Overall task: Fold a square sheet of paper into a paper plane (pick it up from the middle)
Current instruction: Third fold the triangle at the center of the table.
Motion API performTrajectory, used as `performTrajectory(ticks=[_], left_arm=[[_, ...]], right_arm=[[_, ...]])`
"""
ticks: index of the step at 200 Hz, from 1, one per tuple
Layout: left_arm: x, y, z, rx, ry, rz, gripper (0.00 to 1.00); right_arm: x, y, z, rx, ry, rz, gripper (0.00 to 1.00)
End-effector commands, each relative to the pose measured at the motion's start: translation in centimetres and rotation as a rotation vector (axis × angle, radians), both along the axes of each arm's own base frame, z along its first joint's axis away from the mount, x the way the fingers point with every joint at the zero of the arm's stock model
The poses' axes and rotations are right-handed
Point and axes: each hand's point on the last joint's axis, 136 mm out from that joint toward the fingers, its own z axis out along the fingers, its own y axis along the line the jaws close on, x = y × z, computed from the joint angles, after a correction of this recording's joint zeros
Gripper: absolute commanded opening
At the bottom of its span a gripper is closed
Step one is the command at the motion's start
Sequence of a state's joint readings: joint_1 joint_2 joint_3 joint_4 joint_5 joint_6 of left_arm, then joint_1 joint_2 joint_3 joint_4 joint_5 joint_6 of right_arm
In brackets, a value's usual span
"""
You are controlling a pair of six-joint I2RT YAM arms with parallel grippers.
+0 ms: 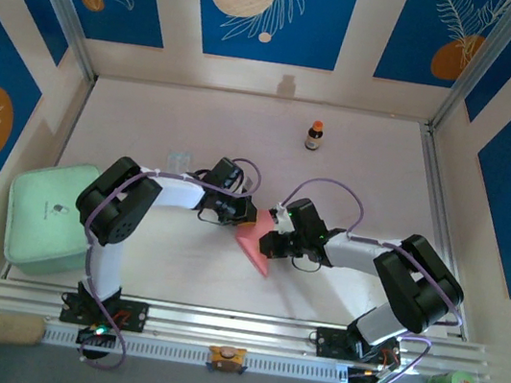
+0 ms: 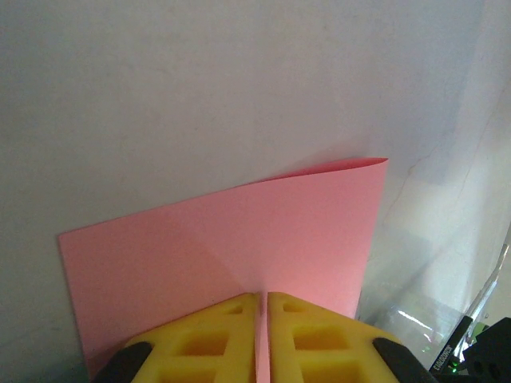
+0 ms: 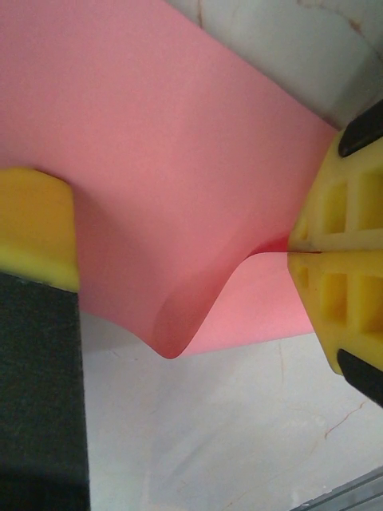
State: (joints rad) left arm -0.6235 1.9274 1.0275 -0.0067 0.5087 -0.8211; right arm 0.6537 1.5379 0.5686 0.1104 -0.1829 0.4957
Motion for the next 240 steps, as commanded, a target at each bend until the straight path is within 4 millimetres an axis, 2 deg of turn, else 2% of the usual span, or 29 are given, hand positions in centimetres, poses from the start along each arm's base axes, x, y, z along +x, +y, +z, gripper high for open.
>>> performTrajectory(ticks=[1,94,155,240], left_arm=[[-0.5,0.9,-0.7,0.031,0.021,0.015,0.13],[-0.5,0.8,-0.6,0.028,0.021,0.018,0.13],[-0.5,0.8,-0.7,0.029,0.024,0.018,0.13],[-0.4,0.8,-0.6,0.027,0.021,0.018,0.13]], right_arm=[[-0.2,-0.3,0.4,0.003,0.014,-0.014,0.03],[-1.1,-0.4,-0.4,-0.005,0.051,-0.016,0.03],[-0.3,-0.3,-0.3,-0.023,0.016,-0.016,0.03],[-0.5,-0.1,-0.8,-0.023,0.041,-0.004,0.03]])
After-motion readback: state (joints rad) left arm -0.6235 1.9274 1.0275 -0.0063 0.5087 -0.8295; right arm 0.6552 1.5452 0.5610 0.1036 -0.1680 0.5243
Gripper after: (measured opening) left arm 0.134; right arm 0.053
